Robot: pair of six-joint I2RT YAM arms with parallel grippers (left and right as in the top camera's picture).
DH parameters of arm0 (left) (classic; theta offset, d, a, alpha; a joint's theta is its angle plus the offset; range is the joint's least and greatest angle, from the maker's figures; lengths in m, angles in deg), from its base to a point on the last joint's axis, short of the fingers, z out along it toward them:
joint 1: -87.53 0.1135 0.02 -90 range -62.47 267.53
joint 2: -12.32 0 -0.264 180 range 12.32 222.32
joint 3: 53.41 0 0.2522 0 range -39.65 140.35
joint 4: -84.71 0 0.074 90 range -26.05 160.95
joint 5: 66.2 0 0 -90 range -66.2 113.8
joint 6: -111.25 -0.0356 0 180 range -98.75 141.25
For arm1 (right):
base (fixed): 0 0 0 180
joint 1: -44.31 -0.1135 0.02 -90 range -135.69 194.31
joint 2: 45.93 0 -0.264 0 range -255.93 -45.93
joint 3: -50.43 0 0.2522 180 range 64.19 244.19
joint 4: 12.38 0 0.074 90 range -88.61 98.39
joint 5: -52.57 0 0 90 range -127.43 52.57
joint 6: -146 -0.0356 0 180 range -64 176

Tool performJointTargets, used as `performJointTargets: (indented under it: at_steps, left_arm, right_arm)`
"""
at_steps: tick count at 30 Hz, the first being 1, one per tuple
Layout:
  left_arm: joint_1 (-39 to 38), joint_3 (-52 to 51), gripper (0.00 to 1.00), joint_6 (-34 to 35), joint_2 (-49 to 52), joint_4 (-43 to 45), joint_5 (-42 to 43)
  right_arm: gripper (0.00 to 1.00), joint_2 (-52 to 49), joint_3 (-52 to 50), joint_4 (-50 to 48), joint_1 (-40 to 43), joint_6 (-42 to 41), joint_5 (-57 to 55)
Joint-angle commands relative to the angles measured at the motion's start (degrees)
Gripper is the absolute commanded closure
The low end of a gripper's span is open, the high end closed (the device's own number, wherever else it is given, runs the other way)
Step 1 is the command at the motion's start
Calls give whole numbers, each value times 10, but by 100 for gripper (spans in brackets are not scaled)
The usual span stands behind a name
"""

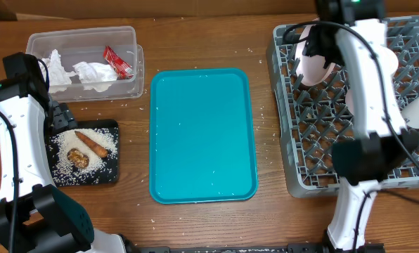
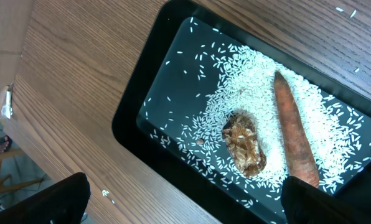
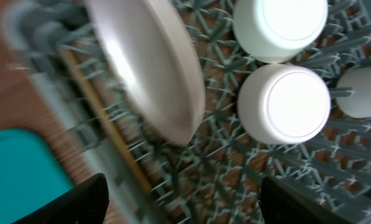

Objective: Sort waste into correct bins and load items into the dishwasher
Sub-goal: 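Lift the plate right and stand it upright in the dish rack, then open the right gripper and withdraw it from the rack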

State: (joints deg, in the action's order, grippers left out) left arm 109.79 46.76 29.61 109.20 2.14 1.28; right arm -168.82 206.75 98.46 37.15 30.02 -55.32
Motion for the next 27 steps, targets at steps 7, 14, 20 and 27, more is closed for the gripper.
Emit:
performJointTargets:
  at_steps: [7, 14, 20, 27]
  left_arm:
    - [2, 6, 0, -9, 1, 1, 1]
    - [2, 6, 0, -9, 1, 1, 1]
    - [2, 6, 0, -9, 1, 1, 1]
    - [2, 6, 0, -9, 1, 1, 1]
  right_arm:
    - [8, 186, -21, 0, 1, 64, 145]
    - [0, 313, -258, 0, 1, 80, 146]
    - [0, 352, -404, -9, 1, 77, 148]
    - [0, 341, -470, -18, 1, 78, 193]
